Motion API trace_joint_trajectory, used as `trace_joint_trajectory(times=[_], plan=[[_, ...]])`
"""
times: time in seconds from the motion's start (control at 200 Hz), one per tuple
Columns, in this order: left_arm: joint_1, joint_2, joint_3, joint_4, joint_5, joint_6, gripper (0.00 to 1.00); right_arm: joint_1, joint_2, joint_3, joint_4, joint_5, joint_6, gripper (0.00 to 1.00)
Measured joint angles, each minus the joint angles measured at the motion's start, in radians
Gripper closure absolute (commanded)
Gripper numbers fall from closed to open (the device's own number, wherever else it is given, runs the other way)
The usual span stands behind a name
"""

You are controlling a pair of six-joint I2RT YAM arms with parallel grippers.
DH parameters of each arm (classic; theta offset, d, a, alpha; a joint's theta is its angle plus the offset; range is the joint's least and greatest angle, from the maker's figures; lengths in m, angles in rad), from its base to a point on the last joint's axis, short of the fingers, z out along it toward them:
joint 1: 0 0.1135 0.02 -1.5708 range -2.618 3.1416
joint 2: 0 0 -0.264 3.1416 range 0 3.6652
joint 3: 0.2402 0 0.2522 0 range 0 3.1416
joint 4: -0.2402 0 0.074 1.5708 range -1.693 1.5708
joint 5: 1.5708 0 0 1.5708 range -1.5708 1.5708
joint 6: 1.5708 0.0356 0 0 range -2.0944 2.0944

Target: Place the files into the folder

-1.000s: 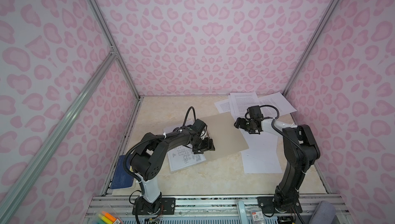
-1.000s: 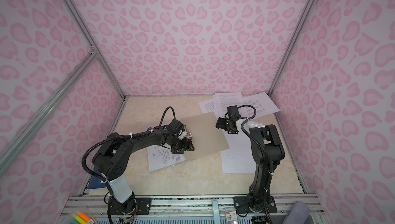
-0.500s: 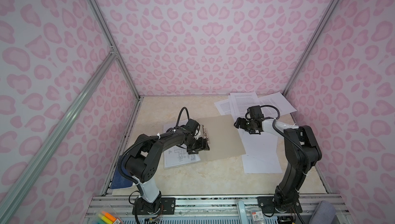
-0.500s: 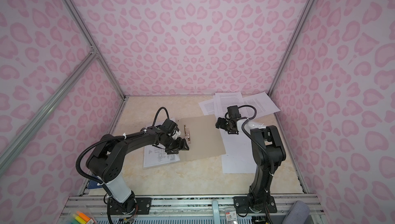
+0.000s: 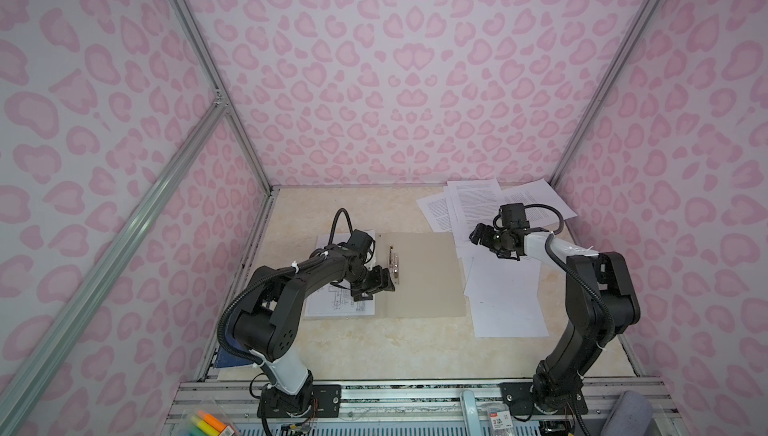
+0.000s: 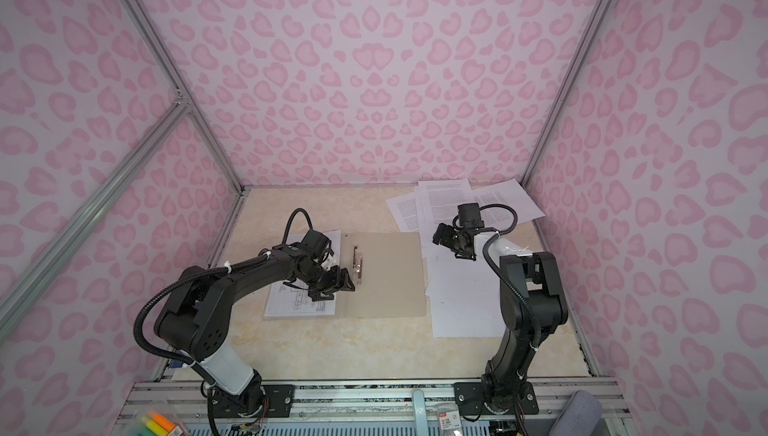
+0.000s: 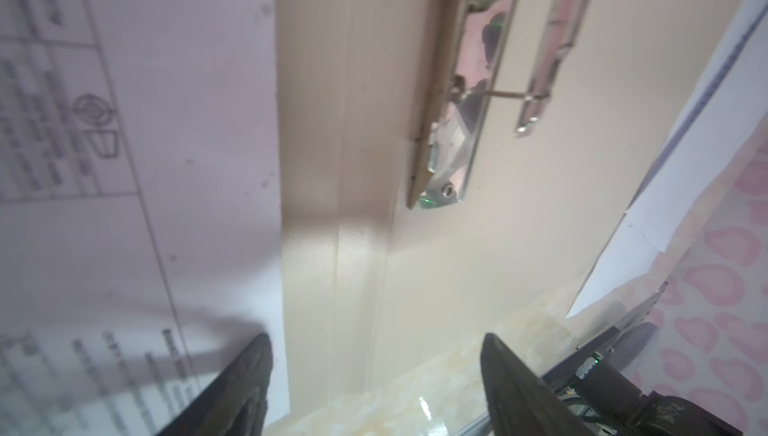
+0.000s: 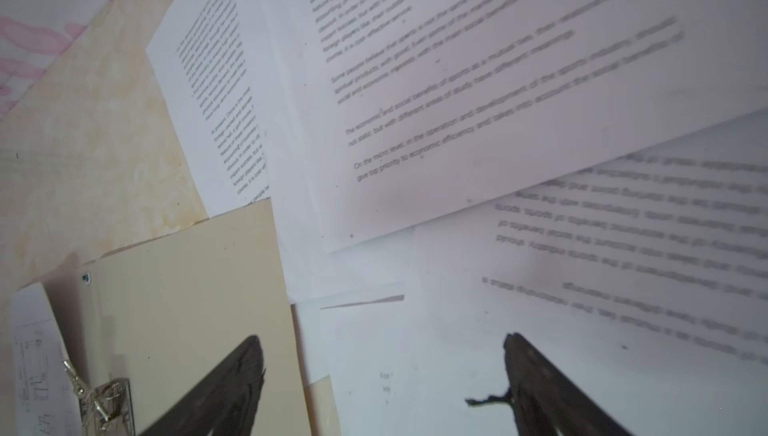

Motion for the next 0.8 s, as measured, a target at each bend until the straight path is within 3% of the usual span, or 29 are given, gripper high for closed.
trace_joint_trajectory(times=[0.22,0.375,0.56,0.8], plan=[[-0.057,-0.106,0.127,0.022,0.081,0.007,0.16,-0.132,-0.026,0.0,0.035,0.004,0.055,0.12],[-0.114,-0.101,0.204,0.03,0.1,0.015,0.14,-0.22,-0.129,-0.114,0.049,0.06,0.105,0.11],[-0.234,0.126,0.409,0.013,0.101,0.046,0.14,-0.301,-0.255,-0.254,0.018,0.161,0.134,0.08],[-0.383,0.475,0.764,-0.008,0.13,0.098,0.15,-0.349,-0.245,-0.329,0.058,0.149,0.134,0.08]])
